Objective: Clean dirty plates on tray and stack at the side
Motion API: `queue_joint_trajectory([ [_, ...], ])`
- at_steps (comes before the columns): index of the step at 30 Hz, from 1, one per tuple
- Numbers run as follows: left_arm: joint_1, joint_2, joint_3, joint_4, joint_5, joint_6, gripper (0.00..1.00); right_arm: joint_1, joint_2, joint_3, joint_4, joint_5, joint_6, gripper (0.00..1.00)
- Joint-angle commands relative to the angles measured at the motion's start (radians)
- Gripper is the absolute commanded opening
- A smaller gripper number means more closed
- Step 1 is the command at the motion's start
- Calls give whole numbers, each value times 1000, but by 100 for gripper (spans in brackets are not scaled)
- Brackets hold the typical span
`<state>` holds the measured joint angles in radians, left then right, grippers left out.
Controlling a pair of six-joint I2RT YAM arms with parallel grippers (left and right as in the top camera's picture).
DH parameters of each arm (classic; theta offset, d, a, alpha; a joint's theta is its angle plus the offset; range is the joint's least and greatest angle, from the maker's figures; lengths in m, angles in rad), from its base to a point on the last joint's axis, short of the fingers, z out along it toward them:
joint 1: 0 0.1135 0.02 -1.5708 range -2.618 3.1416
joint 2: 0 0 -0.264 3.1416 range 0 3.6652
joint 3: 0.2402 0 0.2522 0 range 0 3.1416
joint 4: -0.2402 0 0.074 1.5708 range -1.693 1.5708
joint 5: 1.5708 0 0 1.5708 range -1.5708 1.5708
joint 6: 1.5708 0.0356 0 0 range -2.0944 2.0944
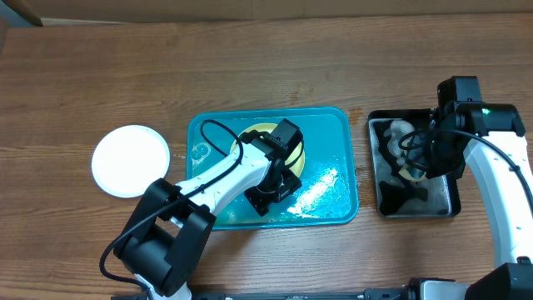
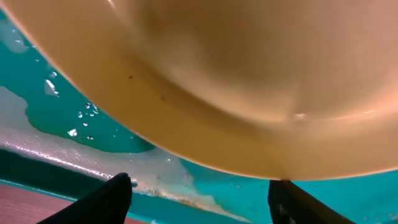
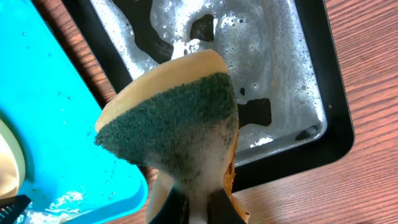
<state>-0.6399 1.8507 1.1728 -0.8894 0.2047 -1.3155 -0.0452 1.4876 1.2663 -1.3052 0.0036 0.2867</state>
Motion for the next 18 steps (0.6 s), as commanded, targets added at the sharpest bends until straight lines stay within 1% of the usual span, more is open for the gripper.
queue_joint_trajectory([
  [1, -2, 3, -9, 2, -19, -47, 68, -4, -5, -2, 1, -2, -7, 4],
  [6, -1, 1, -9, -3, 82, -43, 66, -4, -5, -2, 2, -2, -7, 4],
  [8, -1, -6, -8, -3, 84, -37, 66, -4, -5, -2, 2, -2, -7, 4],
  [10, -1, -20, -6, 6, 67, -19, 66, -4, -5, -2, 2, -2, -7, 4],
  [18, -1, -100, -5, 22, -56, -14, 67, -4, -5, -2, 2, -2, -7, 4],
])
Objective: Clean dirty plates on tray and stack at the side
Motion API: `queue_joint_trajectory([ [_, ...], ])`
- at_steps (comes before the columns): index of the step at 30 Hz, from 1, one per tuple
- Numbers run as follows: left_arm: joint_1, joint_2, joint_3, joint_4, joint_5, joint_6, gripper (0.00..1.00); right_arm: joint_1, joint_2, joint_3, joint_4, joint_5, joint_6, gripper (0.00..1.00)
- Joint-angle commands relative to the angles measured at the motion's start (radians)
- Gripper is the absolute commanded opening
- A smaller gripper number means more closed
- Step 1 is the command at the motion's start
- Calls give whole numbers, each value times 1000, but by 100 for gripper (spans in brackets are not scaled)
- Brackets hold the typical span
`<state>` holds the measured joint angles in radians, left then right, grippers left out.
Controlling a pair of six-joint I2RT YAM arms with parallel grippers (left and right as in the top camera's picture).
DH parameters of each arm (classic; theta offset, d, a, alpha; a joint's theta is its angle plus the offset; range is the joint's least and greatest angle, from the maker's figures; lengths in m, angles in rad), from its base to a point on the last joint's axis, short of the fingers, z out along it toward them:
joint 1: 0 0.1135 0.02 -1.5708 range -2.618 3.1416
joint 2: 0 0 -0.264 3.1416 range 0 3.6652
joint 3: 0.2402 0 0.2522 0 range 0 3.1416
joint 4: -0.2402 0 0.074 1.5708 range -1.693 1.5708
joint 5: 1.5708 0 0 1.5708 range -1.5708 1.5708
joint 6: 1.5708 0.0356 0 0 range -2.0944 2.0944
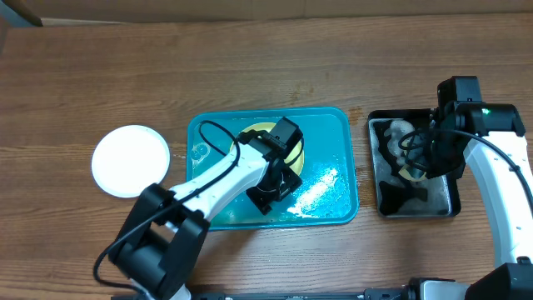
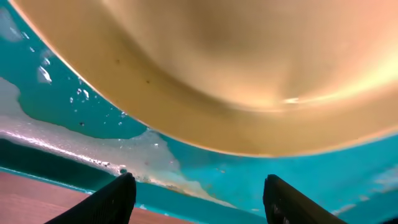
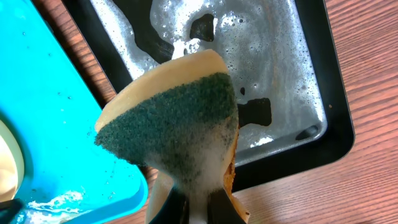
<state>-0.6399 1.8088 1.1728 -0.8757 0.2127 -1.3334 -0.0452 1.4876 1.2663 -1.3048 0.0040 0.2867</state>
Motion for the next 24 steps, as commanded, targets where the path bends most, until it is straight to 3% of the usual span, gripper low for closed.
queue_joint_trajectory([
  [1, -1, -61, -5, 19, -67, 12, 67, -4, -5, -2, 2, -2, -7, 4],
  [11, -2, -36, -36, 30, -138, -96, 69, -4, -5, -2, 1, -2, -7, 4],
  [18, -2, 32, -43, 38, -135, -95, 68, -4, -5, -2, 1, -2, -7, 4],
  [24, 2, 39, -43, 34, -143, -91, 45, -4, -5, -2, 1, -2, -7, 4],
])
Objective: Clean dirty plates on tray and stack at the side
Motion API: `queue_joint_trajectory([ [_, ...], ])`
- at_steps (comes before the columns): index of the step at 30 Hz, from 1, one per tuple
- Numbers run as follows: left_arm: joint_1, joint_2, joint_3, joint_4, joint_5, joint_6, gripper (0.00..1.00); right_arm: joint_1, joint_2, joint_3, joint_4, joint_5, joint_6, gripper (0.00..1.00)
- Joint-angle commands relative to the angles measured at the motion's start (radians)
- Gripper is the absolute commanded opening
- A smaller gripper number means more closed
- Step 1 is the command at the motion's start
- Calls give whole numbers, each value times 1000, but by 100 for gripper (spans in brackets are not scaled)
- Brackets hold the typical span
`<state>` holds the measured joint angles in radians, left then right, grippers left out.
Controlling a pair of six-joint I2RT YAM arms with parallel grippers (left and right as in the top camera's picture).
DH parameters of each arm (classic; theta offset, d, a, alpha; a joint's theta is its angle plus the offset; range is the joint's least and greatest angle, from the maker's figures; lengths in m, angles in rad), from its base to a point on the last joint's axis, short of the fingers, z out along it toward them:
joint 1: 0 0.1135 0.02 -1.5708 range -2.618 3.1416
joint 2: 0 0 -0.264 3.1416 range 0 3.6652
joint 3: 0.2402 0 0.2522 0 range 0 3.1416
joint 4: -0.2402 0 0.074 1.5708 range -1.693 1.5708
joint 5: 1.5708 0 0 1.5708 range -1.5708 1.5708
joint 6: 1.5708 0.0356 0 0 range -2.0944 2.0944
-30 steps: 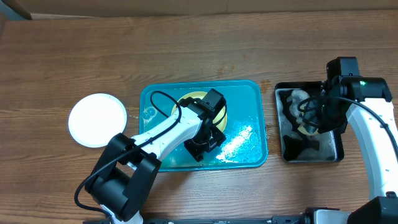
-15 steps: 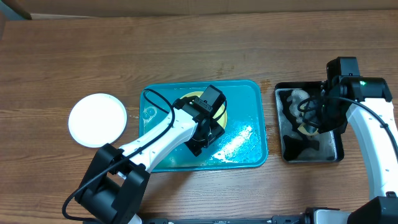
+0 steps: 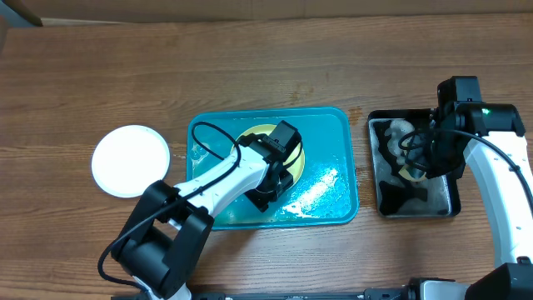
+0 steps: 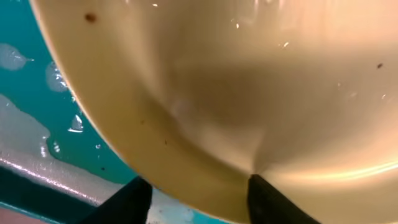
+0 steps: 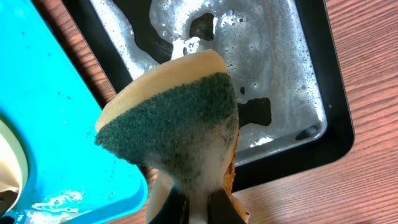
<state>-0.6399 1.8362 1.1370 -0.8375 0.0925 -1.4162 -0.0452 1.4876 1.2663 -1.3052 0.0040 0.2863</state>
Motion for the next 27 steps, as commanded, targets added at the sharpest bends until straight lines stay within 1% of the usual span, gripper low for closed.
queue_joint_trajectory([
  [1, 5, 11, -7, -8, -24, -8, 40, -4, -5, -2, 2, -2, -7, 4],
  [3, 10, 11, -7, -22, -24, -8, 33, -4, -5, -2, 2, -2, -7, 4],
  [7, 30, 11, -7, -50, -26, 3, 26, -4, -5, -2, 1, -2, -7, 4],
  [8, 34, 11, -7, -57, -26, 3, 22, -4, -5, -2, 1, -2, -7, 4],
  [13, 56, 11, -7, -86, -26, 6, 21, -4, -5, -2, 1, -2, -7, 4],
  [14, 62, 11, -7, -92, -26, 7, 16, -4, -5, -2, 1, -2, -7, 4],
  [15, 66, 11, -7, -96, -25, 6, 7, -4, -5, -2, 1, -2, -7, 4],
  [16, 72, 11, -7, -101, -25, 10, 4, -4, -5, -2, 1, -2, -7, 4],
  [20, 100, 11, -7, -105, -24, 97, 4, -4, -5, -2, 2, -2, -7, 4],
  [27, 167, 11, -7, -104, -31, 302, 4, -4, -5, -2, 45, -2, -7, 4],
])
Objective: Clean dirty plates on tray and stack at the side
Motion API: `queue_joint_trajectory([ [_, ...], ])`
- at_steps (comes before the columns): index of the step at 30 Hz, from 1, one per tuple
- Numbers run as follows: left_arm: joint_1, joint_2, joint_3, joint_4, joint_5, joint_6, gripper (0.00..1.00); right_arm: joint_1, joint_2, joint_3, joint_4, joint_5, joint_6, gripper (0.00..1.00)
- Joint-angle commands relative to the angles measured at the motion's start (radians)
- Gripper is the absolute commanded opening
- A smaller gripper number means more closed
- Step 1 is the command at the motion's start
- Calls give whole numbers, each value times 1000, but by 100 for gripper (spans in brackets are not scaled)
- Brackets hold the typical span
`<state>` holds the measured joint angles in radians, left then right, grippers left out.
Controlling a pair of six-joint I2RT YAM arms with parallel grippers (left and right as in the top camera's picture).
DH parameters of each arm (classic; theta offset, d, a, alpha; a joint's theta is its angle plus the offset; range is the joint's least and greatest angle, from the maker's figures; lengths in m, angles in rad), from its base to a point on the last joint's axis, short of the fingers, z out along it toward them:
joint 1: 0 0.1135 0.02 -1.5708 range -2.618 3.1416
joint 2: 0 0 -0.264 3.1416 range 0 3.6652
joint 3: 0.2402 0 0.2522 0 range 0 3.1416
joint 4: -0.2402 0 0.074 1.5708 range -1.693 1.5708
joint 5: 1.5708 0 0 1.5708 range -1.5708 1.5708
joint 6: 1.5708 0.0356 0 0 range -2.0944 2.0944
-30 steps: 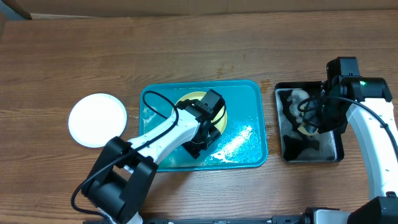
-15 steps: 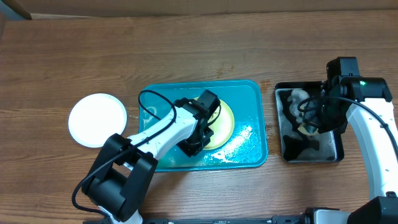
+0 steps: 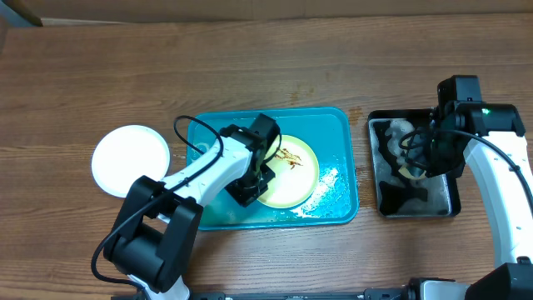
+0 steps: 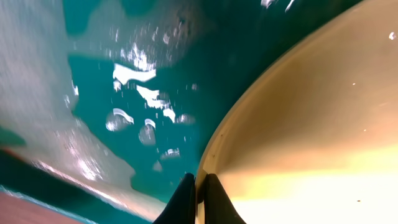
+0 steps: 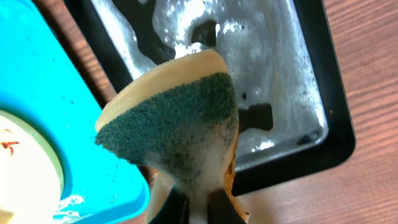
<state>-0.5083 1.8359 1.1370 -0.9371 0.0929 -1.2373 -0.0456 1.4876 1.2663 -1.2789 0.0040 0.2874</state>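
A pale yellow plate (image 3: 293,173) with brown smears lies in the wet blue tray (image 3: 333,117). My left gripper (image 3: 251,187) is at the plate's left edge, shut on its rim. The left wrist view shows the rim of the plate (image 4: 311,124) pinched in my left gripper (image 4: 200,190), with the soapy tray (image 4: 124,37) to the left of it. My right gripper (image 5: 199,202) is shut on a foamy yellow-and-green sponge (image 5: 177,121). It hangs over the black pan (image 3: 455,205).
A clean white plate (image 3: 131,160) sits on the wooden table left of the tray. The black pan (image 5: 329,81) of soapy water stands right of the tray, with a narrow strip of table between them.
My left gripper was open over the plate's near part, covering most of it. It is now at the plate's left edge and shut on the rim. The plate lies a little further right, dirty face showing.
At the two oldest moments my left gripper stood open at the plate's near right side on the tray. Then it was open and close against the plate. Now it grips the left rim. My right gripper has held the sponge over the pan throughout.
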Motion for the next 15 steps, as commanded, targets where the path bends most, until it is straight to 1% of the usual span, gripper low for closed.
queue_joint_trajectory([
  [1, 50, 11, -7, -5, -31, 154, 4, -3, -5, -3, 30, -2, -8, 4],
  [5, 119, 11, -7, -6, -29, 348, 4, -4, -1, -3, 80, -2, -7, 4],
  [8, 158, 11, -7, -19, -11, 463, 4, -3, 22, -4, 120, -2, -3, 4],
  [11, 172, 11, -7, -24, 2, 556, 4, -3, 66, -4, 139, -2, -3, 4],
  [15, 172, 11, -7, -24, 5, 630, 4, -3, 149, -4, 148, -2, -4, 4],
])
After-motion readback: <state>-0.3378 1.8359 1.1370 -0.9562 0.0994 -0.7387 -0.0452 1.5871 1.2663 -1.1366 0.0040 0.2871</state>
